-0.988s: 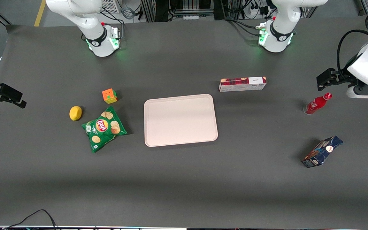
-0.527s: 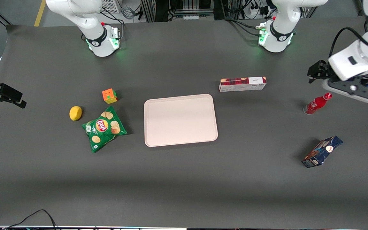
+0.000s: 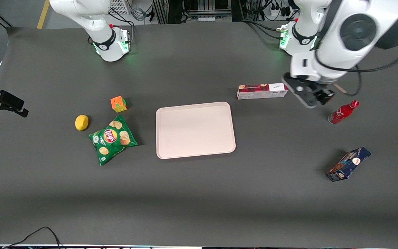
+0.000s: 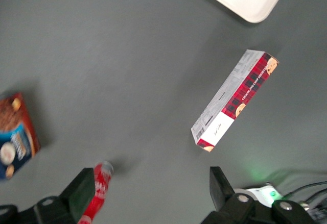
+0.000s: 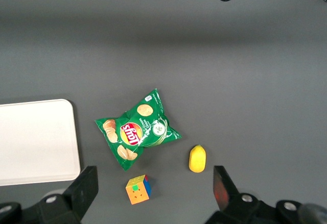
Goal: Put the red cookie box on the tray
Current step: 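Move the left gripper over the red plaid cookie box, then lower the open left gripper around the cookie box and close it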
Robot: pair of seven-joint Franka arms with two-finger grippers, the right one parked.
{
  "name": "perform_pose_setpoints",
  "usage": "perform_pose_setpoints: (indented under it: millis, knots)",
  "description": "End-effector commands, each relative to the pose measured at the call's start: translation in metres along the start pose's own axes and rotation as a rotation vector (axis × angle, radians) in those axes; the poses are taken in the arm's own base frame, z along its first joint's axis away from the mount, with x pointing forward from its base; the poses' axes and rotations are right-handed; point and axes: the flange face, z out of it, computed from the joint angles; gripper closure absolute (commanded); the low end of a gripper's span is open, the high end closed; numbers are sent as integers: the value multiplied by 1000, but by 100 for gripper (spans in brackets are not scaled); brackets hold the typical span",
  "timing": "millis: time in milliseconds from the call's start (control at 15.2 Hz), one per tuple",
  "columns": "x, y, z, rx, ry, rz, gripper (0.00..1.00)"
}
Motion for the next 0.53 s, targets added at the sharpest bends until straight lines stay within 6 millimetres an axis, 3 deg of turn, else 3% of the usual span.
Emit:
perform_pose_setpoints:
  millis: [0,329,461]
  knots:
    - [-3,65,68,71,24,140,0]
    - [1,131,164,41,118,185,0]
    - [-5,142,194,49,181,254,0]
